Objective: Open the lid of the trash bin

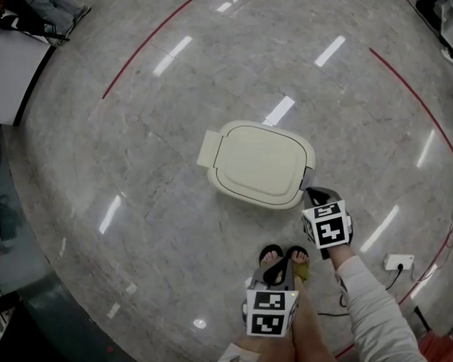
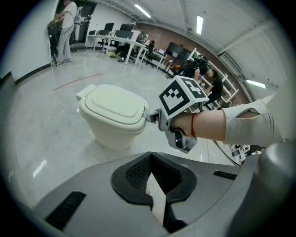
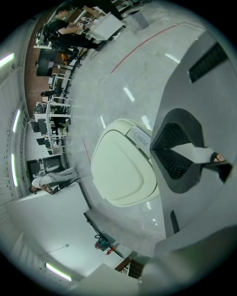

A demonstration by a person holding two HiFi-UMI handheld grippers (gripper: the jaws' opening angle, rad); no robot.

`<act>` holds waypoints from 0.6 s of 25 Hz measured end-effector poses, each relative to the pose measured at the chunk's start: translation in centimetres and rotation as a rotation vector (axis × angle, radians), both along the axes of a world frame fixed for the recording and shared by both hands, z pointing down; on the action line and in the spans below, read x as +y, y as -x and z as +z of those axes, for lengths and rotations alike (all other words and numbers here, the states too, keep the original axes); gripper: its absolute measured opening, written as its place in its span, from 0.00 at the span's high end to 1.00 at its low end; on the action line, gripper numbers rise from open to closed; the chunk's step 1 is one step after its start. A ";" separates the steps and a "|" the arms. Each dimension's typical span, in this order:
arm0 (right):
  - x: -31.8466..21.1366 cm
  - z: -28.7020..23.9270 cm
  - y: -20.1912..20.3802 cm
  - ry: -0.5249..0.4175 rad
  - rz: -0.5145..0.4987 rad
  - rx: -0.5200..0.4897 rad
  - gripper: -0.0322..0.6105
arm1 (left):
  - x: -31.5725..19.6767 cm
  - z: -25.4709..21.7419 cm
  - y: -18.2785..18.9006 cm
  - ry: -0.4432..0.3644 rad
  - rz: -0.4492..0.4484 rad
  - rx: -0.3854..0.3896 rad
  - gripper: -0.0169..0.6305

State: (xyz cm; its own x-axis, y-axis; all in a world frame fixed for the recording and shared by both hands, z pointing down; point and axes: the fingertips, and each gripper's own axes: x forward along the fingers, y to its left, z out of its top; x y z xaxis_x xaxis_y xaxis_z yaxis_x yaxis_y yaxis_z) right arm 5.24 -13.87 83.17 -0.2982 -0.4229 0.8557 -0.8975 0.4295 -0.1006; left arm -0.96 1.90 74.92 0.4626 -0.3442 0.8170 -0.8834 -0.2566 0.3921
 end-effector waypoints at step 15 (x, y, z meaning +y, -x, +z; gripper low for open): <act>-0.2 0.2 -0.5 0.028 0.080 -0.034 0.95 | -1.6 -0.3 0.5 -0.008 -0.061 0.004 0.97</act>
